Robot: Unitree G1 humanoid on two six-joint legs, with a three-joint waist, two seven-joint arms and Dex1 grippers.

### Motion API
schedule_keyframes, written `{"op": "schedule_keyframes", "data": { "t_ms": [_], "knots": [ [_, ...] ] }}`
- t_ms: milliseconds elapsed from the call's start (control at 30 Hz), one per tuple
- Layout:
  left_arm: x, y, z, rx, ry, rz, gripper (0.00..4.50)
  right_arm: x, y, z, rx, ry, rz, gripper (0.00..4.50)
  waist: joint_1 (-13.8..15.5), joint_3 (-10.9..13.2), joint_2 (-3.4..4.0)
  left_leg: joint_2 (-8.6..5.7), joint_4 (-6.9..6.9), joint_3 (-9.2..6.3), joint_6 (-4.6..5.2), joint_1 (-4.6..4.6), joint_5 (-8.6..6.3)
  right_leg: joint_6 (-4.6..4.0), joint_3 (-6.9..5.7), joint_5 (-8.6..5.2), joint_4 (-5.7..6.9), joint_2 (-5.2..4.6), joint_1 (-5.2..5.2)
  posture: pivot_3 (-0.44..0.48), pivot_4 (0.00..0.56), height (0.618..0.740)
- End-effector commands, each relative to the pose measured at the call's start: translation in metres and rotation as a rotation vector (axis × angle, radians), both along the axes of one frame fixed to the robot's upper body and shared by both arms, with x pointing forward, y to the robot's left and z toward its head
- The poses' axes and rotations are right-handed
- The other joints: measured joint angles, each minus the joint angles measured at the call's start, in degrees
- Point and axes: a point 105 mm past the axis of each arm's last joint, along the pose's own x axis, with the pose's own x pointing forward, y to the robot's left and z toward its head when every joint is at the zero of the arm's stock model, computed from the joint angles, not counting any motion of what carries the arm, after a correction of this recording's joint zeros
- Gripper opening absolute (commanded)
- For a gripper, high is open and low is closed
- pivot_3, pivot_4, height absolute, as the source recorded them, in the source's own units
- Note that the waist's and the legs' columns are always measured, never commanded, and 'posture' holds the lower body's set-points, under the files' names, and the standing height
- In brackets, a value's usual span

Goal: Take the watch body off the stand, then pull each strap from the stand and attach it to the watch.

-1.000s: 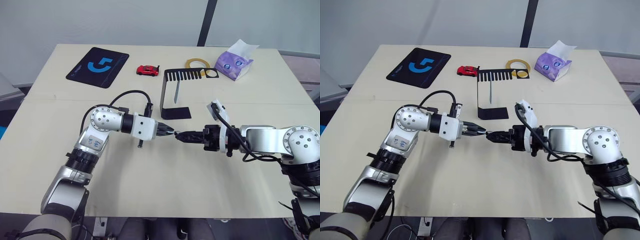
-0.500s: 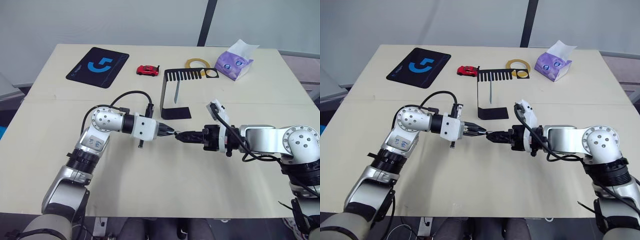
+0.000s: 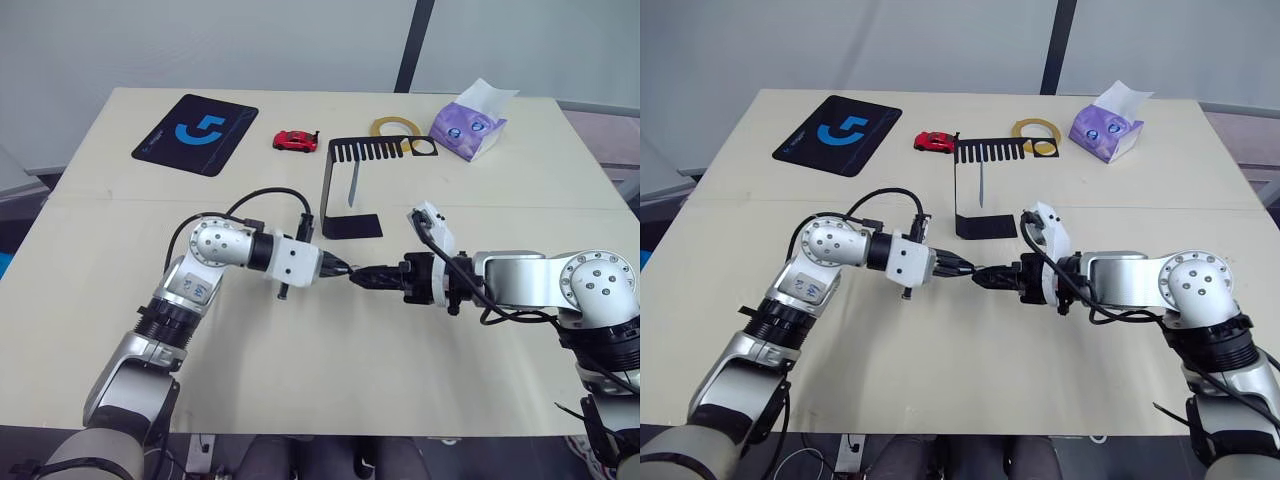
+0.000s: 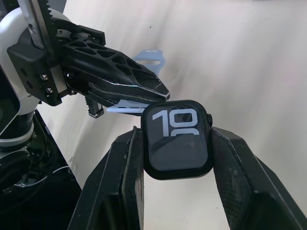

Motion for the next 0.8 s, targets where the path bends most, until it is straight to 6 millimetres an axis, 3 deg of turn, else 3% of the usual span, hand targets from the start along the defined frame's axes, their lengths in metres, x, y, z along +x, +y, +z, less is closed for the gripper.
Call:
{"op": "schedule_keyframes", "data": {
  "t_ms": [33, 800],
  "knots": [
    [-0.0034, -0.008, 0.0046, -0.014, -0.023, -0.022, 0.0, -0.0049, 0.0109, 0.0161, 0.03, -0.066, 0.044, 2.01, 0.0, 0.0, 0.0, 0.0, 0.0, 0.0, 0.0, 0.0, 0.0, 0.0, 0.0, 0.0, 0.0, 0.0, 0.0, 0.0, 0.15, 0.738],
    [0.0032, -0.0089, 0.0072, -0.024, -0.024, 0.001, 0.0, -0.0087, 0.0171, 0.0219, 0.067, -0.072, 0.063, 2.01, 0.0, 0.0, 0.0, 0.0, 0.0, -0.01, 0.01, -0.01, 0.0, 0.0, -0.02, 0.0, 0.0, -0.01, 0.0, 0.0, 0.15, 0.738]
  ]
}}
